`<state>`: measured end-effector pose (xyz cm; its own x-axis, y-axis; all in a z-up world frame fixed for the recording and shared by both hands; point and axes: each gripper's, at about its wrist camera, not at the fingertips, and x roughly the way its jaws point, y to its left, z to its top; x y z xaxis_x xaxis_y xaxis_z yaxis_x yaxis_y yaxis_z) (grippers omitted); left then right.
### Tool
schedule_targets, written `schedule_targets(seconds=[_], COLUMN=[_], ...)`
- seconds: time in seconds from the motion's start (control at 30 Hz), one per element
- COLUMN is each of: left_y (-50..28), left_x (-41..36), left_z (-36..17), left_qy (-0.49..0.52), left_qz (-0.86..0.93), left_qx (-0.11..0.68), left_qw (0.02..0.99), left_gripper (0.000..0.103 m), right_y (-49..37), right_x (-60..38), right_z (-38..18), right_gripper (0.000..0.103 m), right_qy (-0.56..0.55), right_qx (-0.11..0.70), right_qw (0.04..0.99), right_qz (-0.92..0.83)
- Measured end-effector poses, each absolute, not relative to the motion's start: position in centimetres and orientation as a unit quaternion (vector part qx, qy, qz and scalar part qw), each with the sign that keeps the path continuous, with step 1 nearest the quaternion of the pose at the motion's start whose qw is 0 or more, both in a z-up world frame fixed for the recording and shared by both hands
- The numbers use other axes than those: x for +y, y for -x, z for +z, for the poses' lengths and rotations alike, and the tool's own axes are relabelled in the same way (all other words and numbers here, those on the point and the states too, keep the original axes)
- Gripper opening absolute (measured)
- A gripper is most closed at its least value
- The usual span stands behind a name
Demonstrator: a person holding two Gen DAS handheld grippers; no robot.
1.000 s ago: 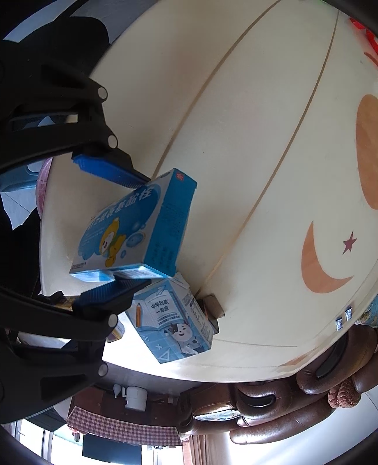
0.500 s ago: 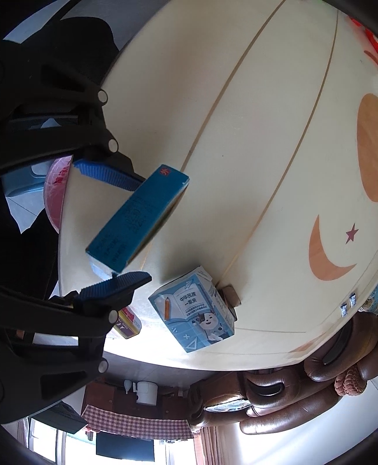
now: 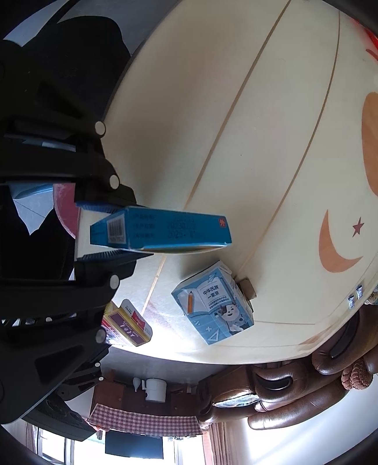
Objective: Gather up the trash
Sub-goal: 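Lift the medicine box with the left tool while the right tool lifts the card box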
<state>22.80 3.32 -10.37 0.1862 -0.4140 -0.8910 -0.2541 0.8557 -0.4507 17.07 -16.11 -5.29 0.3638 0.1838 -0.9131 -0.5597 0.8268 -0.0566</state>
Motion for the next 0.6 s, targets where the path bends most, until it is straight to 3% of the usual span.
schedule_targets(seconds=[0.6], left_y=[-17.7], left_x=[2.9], left_z=[-4.8], left_qy=[0.213], left_qz=[-0.085], left_qx=[0.597], left_qw=[0.769], left_gripper=[0.022], right_y=[-11.1], right_x=[-15.3], right_z=[-1.0], right_gripper=[0.059], right_qy=[0.201], right_qx=[0.48], right_qw=[0.827], right_qz=[0.214])
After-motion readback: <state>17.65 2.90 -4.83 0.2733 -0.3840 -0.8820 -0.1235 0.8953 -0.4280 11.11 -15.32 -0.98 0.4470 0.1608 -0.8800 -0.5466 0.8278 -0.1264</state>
